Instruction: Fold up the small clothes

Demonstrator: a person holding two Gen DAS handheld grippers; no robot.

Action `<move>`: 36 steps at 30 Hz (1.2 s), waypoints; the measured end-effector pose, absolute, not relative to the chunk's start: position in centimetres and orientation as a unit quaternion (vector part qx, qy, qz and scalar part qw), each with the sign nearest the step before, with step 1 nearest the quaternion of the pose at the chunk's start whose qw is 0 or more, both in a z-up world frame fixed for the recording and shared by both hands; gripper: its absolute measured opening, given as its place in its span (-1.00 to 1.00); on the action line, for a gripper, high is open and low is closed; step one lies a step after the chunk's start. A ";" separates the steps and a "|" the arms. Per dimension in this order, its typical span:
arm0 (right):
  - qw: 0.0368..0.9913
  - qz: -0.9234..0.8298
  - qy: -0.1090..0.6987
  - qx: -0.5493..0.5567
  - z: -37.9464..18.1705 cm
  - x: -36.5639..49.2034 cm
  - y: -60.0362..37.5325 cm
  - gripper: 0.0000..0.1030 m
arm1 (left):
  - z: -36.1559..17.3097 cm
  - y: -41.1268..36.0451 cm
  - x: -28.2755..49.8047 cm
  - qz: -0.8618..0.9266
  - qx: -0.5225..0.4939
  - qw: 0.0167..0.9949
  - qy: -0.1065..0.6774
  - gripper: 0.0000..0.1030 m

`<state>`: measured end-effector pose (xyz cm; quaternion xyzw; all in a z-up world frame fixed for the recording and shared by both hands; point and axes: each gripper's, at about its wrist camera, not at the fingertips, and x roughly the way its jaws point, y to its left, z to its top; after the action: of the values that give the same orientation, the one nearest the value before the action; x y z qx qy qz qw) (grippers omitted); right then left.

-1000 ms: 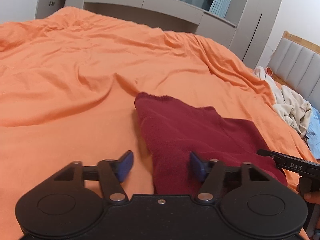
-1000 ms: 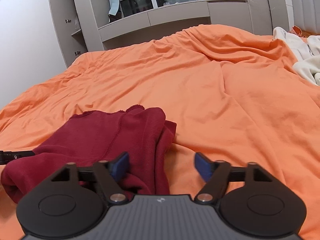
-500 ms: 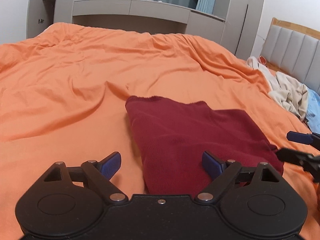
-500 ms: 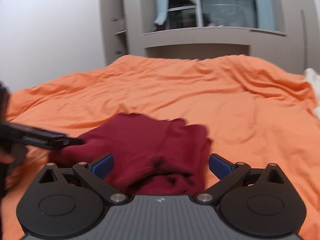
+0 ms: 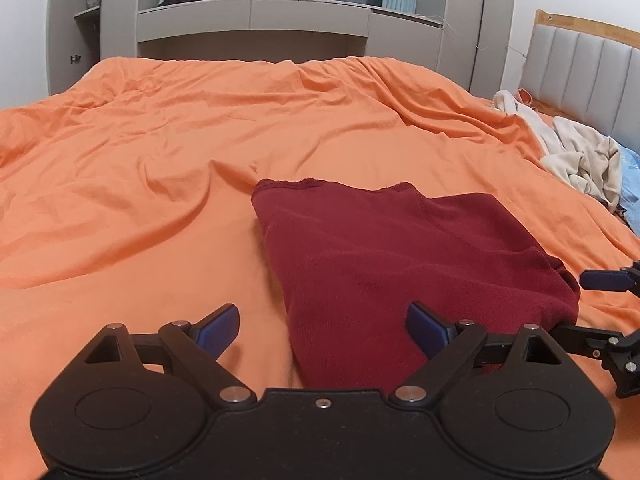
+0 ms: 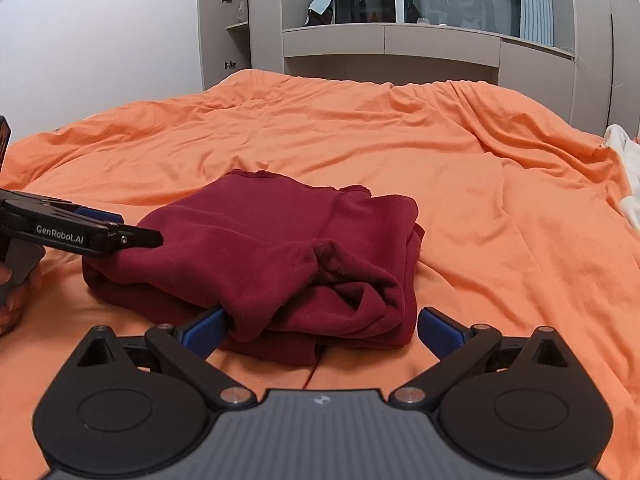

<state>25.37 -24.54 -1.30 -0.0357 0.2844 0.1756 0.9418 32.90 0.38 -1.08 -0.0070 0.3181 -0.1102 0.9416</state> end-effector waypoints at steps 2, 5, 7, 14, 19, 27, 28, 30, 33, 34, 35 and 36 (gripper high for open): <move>0.944 0.169 0.282 -0.032 -1.2 24.8 -24.7 1.00 | -0.8 0.5 32.6 -0.101 -0.010 0.944 0.313 0.87; 0.949 0.161 0.271 -0.017 -0.9 23.8 -25.2 1.00 | -0.3 0.7 31.9 -0.087 -0.011 0.950 0.300 0.98; 0.953 0.154 0.260 -0.006 -0.5 23.1 -25.5 1.00 | 0.1 0.8 31.1 -0.081 -0.016 0.953 0.290 0.98; 0.965 0.138 0.219 0.031 0.3 19.6 -26.5 1.00 | 1.3 1.0 26.9 -0.076 -0.050 0.963 0.252 0.99; 0.975 0.120 0.182 0.033 0.4 15.6 -26.3 1.00 | 2.0 0.1 22.4 -0.042 -0.021 0.976 0.215 0.99; 0.986 0.091 0.125 0.062 0.9 8.7 -27.1 1.00 | 2.0 -0.8 14.5 -0.009 -0.002 0.988 0.152 0.99; 0.987 0.088 0.121 0.065 1.0 8.0 -27.2 1.00 | 2.0 -0.8 13.8 -0.016 -0.003 0.988 0.152 0.99; 0.988 0.081 0.116 0.066 1.0 6.8 -27.4 1.00 | 1.8 -1.1 12.4 -0.030 0.005 0.988 0.153 0.99; 0.989 0.071 0.114 0.067 0.9 4.9 -27.6 1.00 | 1.0 -1.3 10.9 -0.039 0.006 0.985 0.167 0.99; 0.989 0.069 0.113 0.068 0.8 4.3 -27.7 1.00 | 0.8 -1.2 10.4 -0.043 0.000 0.984 0.173 0.99; 0.989 0.067 0.112 0.070 0.7 3.8 -27.7 1.00 | 0.5 -1.1 10.2 -0.044 -0.005 0.983 0.177 0.99; 0.989 0.065 0.111 0.072 0.6 3.3 -27.7 1.00 | 0.3 -1.0 9.8 -0.047 -0.008 0.983 0.179 0.99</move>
<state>3.28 -27.69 0.65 0.0718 0.1109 0.0652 0.9891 9.80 -1.04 0.33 -0.0084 0.1794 -0.0465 0.9826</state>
